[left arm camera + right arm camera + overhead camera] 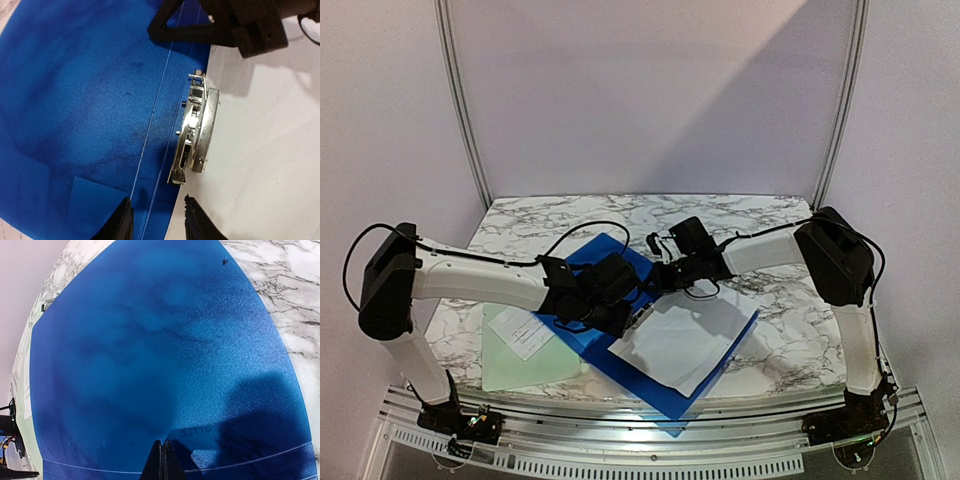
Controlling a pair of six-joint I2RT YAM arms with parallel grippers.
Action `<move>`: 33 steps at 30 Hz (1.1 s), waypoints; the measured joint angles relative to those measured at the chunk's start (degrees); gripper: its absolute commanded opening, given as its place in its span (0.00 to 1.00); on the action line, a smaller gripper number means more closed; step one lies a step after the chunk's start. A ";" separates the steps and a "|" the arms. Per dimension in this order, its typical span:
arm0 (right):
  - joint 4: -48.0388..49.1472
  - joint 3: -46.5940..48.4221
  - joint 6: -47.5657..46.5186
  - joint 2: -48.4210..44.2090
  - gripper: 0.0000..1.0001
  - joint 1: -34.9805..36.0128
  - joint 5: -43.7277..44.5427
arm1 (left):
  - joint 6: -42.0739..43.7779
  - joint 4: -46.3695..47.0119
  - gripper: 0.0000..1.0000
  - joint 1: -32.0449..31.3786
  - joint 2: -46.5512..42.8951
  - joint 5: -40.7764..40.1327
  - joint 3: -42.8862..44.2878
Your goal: Put the files into the folder
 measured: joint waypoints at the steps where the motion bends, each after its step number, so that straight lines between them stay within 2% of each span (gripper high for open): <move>1: -0.46 0.22 -0.22 0.00 0.02 0.00 -0.09 | 0.04 -0.07 0.37 0.00 -0.26 -0.26 -0.15; 17: -7.45 1.77 -2.56 -1.60 0.12 0.00 -2.29 | 2.32 1.57 0.37 1.88 -1.73 -1.38 -2.38; 20: -9.33 1.44 -2.62 -2.93 0.18 0.00 -1.75 | 3.08 2.49 0.37 2.75 -2.01 -1.36 -3.23; 29: -14.12 -4.87 -4.39 -16.37 0.33 0.00 4.66 | 5.40 6.25 0.37 5.49 -2.14 -0.70 -6.51; 33: -14.82 -10.12 -4.61 -23.50 0.44 -0.11 6.27 | 6.16 7.52 0.37 6.03 -2.14 -0.52 -6.82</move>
